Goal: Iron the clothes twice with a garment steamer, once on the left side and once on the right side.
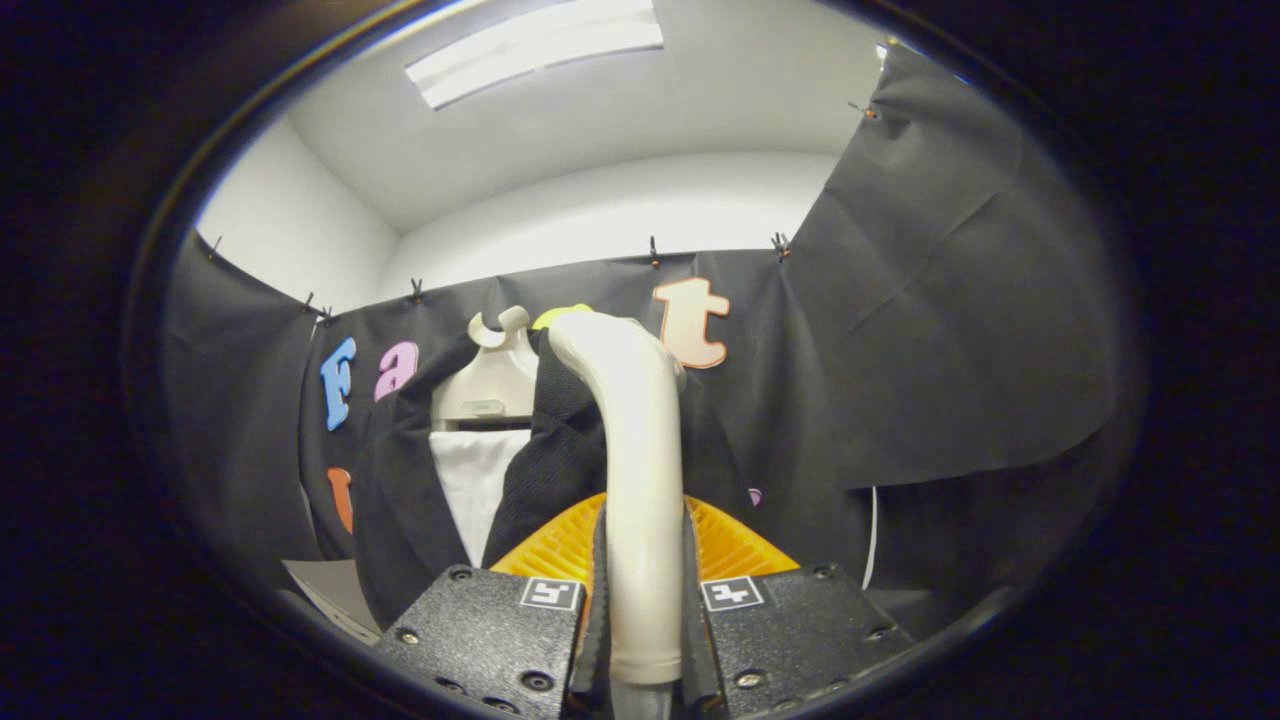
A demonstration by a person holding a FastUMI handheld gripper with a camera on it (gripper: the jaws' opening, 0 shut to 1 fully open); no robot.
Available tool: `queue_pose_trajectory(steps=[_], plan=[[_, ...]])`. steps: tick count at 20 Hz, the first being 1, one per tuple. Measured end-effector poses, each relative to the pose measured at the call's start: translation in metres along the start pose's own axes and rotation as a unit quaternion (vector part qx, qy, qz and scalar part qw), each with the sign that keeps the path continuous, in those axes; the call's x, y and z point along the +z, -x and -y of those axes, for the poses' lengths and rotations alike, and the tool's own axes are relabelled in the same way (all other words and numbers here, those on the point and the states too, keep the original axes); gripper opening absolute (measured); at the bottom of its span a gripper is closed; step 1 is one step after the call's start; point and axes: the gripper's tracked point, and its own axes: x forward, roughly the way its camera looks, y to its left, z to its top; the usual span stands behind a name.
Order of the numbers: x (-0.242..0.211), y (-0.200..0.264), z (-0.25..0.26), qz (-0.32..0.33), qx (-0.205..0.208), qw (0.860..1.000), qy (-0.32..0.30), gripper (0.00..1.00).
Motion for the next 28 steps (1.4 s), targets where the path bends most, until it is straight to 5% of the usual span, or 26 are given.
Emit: queue_pose_trajectory(steps=[7,28], plan=[[-0.035,0.019,-0.013,-0.015,-0.009,0.999,0.046,0.31],[-0.164,0.117,-0.014,-0.145,-0.106,0.982,0.059,0.31]])
